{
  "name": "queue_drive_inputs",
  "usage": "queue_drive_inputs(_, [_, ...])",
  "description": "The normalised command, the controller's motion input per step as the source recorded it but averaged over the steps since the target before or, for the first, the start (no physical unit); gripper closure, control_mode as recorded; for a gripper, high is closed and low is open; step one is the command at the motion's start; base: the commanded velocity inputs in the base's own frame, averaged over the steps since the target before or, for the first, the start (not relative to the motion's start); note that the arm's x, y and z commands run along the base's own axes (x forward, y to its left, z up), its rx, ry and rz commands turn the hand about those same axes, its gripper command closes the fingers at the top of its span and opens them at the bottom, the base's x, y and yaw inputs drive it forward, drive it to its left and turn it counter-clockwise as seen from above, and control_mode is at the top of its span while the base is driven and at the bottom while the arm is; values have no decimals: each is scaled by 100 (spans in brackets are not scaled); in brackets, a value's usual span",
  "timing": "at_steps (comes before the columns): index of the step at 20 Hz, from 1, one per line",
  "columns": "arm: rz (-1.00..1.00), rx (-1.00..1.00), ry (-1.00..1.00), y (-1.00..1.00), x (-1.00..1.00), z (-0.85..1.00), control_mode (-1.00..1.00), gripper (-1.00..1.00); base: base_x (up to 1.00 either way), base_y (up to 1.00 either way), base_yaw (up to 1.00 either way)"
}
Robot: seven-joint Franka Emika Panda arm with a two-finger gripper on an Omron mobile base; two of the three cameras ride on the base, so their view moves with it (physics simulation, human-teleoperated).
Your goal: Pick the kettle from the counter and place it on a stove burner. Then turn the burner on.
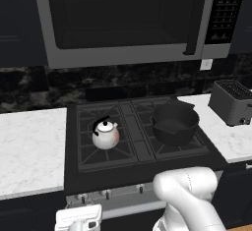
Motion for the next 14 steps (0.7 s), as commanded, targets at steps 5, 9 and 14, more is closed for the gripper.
queue_drive_inputs(5, [0,0,-4,-11,0,2,-100,-100,0,0,0])
queue_drive_inputs(9, [0,0,-1,-2,0,0,-100,-100,0,0,0])
queue_drive_inputs(14, [0,0,-1,-10,0,3,-100,-100,0,0,0])
